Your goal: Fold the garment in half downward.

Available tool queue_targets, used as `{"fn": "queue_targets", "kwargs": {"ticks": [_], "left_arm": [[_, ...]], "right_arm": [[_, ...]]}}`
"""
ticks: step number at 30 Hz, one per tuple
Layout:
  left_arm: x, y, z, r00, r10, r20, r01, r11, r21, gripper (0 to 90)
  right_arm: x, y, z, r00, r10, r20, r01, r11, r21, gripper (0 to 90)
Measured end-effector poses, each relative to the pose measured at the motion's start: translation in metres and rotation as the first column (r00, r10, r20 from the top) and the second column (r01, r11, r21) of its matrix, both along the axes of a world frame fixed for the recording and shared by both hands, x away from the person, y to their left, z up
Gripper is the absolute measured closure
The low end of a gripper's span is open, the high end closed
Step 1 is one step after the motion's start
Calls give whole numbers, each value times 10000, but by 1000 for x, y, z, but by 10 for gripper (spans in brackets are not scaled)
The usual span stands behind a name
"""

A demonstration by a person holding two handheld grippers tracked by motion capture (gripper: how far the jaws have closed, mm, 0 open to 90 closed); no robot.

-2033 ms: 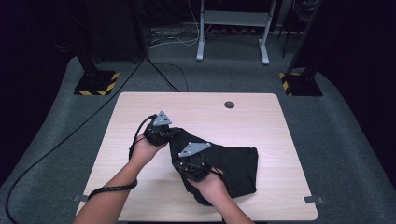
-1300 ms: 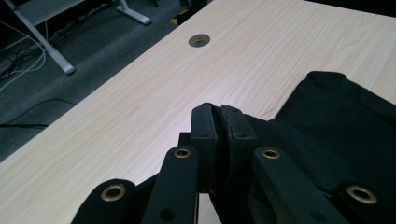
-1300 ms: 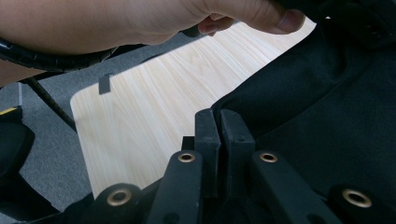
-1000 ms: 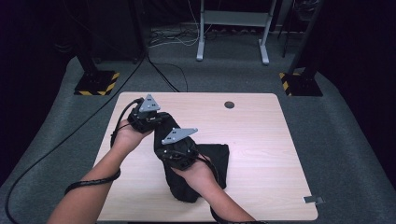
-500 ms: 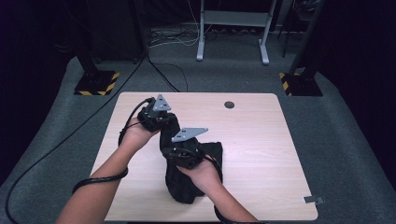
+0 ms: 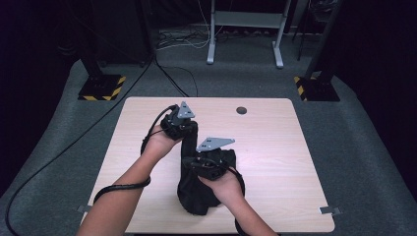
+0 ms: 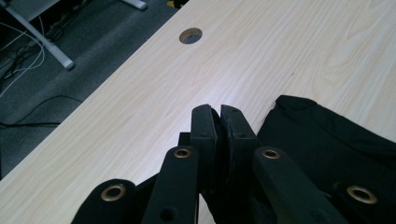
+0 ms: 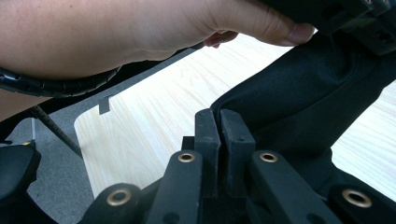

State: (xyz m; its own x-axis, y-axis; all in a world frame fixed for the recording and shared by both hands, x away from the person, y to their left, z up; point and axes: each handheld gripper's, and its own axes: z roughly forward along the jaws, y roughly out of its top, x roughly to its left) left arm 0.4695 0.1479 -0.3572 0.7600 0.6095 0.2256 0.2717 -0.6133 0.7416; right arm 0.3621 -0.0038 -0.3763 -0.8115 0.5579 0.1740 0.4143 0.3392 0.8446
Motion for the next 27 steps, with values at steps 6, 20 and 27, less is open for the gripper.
{"fn": "queue_targets", "kwargs": {"ticks": [6,20,27], "left_arm": [[1,-15,-3,9998,-174,-13,174,9998,-93,838],[3,-44,-10,9988,-468,-118,468,9989,11,838],[4,-56,-18,9978,-622,-224,626,9979,177,838]], "right_arm": [[-1,-10,-3,9999,-158,-60,159,9999,32,865],[-5,-37,-11,9982,-557,-219,561,9983,161,865],[-7,-47,-17,9971,-703,-307,706,9975,89,865]]}}
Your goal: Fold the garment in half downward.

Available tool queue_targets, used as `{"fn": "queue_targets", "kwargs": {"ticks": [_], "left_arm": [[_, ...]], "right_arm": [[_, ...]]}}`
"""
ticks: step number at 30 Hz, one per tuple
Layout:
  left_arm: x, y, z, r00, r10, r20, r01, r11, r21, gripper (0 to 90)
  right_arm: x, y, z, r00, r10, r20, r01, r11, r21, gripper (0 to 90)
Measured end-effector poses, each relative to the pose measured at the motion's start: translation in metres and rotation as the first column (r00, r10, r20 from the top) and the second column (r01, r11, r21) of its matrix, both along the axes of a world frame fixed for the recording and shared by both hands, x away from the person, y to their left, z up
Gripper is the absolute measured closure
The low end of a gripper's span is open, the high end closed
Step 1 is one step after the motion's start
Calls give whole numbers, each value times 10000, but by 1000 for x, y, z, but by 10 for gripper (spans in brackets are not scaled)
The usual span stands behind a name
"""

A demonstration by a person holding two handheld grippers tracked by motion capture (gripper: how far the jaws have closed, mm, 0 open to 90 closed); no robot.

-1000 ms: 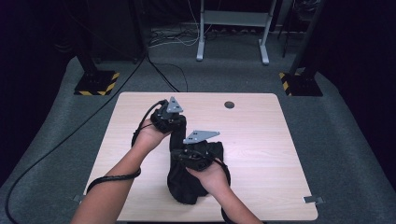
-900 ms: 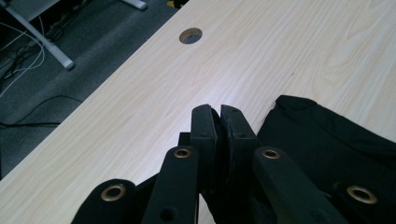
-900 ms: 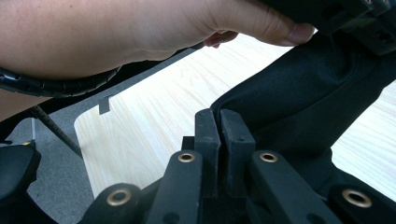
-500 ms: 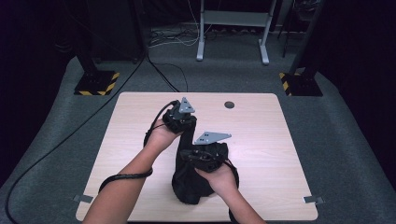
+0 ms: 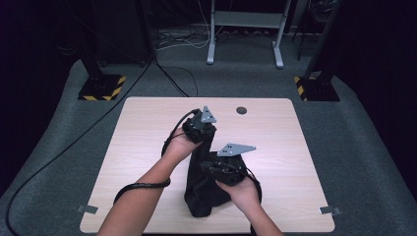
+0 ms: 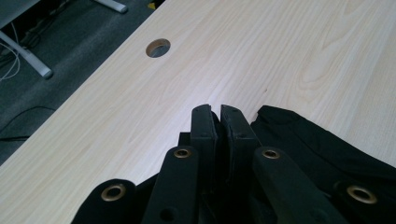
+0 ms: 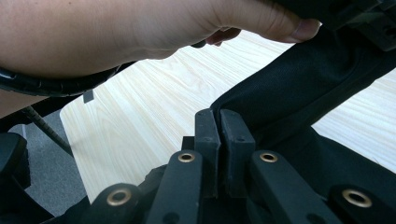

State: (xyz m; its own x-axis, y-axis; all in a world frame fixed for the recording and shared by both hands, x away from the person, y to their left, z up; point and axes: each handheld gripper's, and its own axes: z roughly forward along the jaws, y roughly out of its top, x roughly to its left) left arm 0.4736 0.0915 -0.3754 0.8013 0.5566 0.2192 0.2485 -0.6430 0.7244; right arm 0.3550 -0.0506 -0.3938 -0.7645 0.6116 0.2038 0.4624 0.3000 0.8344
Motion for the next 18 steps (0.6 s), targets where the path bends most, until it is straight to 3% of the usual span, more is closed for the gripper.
{"fn": "queue_targets", "kwargs": {"ticks": [18], "left_arm": [[2,-25,-21,9993,-124,-358,119,9998,-143,838]], "right_arm": [[-4,-24,-19,9988,-359,-323,353,9992,-163,865]]}}
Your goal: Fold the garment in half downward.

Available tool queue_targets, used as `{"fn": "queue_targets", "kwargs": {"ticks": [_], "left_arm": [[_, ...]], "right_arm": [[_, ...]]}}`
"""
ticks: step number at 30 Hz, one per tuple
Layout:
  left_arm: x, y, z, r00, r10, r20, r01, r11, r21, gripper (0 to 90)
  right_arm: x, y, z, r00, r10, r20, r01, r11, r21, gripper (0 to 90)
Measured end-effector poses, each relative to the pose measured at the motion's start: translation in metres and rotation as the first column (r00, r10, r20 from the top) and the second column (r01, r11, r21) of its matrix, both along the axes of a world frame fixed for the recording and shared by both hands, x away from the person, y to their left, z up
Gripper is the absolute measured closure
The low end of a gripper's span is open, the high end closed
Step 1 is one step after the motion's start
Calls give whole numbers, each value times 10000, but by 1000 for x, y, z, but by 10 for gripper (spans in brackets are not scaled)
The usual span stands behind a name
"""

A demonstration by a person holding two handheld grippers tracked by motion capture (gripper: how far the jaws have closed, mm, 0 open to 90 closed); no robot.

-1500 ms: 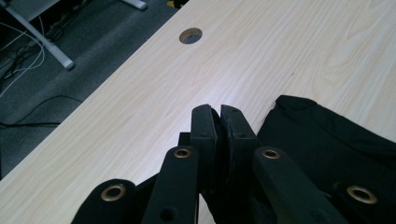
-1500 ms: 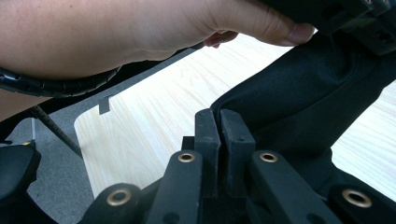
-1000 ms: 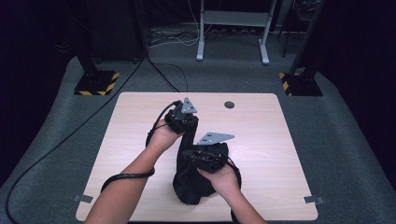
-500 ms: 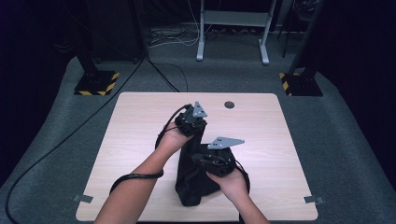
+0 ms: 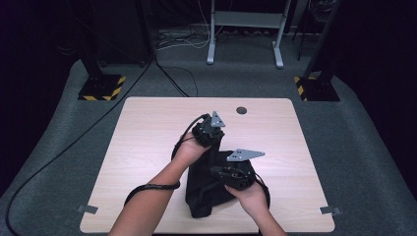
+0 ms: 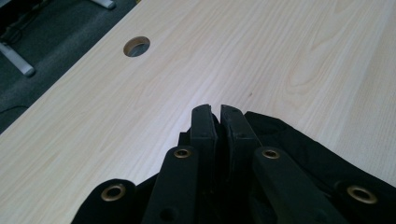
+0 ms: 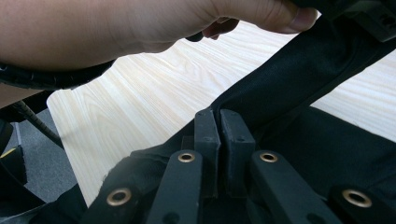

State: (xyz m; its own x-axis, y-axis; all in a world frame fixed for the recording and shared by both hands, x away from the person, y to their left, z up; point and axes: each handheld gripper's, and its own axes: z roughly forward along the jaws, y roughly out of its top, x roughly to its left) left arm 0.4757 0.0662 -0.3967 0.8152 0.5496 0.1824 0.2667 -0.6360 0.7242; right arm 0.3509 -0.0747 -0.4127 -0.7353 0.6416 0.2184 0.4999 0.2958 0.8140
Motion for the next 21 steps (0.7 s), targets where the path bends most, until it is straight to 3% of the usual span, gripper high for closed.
{"fn": "queue_targets", "kwargs": {"ticks": [21], "left_arm": [[3,-21,-24,9988,-134,-477,138,9999,80,838]], "right_arm": [[-4,-17,-22,9984,-342,-445,336,9993,-160,866]]}}
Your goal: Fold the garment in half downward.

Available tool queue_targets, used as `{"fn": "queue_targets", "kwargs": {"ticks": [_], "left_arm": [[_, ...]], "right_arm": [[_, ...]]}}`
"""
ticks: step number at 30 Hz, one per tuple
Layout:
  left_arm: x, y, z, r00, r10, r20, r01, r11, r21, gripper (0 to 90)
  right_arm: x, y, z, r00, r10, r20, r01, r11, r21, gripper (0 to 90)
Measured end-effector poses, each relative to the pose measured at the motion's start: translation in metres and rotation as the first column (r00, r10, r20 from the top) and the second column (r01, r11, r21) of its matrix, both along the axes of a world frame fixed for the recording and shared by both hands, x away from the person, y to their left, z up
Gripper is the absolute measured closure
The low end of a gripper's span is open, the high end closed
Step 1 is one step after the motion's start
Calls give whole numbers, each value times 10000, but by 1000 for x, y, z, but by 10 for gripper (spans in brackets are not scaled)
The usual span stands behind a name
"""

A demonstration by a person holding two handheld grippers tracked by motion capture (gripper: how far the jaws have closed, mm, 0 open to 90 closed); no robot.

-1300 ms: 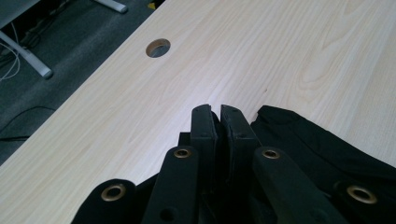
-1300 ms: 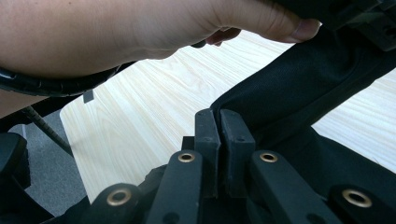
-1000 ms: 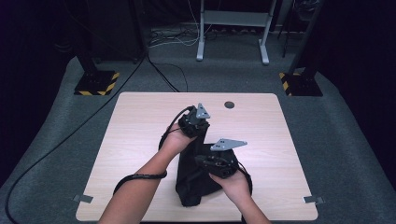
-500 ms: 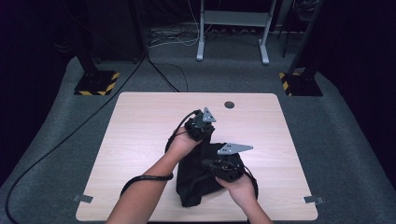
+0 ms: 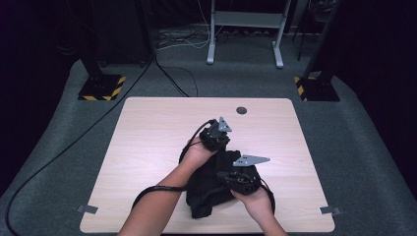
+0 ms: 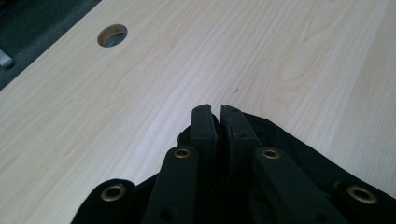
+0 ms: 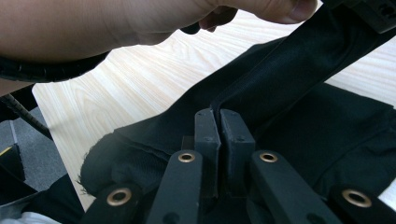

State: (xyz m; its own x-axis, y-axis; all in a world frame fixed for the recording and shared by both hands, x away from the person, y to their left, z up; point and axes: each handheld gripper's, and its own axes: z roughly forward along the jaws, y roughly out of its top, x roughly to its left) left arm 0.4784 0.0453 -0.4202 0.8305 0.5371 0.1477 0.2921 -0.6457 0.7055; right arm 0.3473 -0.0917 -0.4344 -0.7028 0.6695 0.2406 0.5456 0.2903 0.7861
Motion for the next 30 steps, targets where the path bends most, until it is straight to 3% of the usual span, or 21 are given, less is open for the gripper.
{"fn": "queue_targets", "kwargs": {"ticks": [30], "left_arm": [[-1,-29,-31,9979,-450,-468,458,9988,150,837]], "right_arm": [[-9,-12,-25,9986,-330,-423,311,9985,-462,866]]}}
